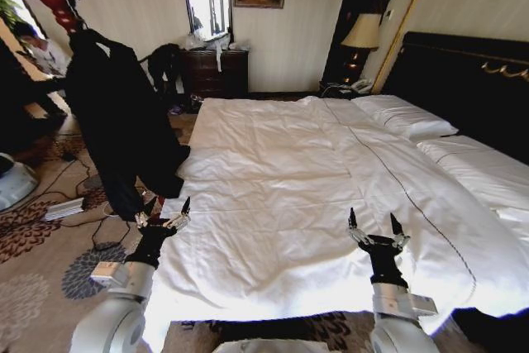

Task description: Pick up the clothes from the bed and hang them on the clothes hanger.

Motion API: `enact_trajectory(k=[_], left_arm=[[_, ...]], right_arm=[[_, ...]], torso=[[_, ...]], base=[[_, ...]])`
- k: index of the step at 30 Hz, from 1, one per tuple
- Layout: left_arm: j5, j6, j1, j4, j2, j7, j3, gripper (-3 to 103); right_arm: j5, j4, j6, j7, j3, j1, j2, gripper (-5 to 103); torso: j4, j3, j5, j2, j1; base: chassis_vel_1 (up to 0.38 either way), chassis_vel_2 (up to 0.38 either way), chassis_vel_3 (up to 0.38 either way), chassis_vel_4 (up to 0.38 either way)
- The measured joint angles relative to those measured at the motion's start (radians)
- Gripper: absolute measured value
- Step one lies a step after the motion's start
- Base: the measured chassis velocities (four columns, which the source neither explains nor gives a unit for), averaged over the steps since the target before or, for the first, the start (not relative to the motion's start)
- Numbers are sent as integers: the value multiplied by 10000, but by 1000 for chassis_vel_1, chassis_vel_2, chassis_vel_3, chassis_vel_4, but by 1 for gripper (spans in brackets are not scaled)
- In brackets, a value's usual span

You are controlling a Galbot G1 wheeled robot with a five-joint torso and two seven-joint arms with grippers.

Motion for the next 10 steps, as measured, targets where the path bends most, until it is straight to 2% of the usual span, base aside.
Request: enact_trajectory(k=[10], left_arm=[[-71, 7, -34, 31, 52, -17, -6, 100]], right_arm=[[57, -15, -4, 0, 14, 29, -29, 100]], torso=[[0, 0, 0, -1, 1]], base=[[0, 0, 0, 0]])
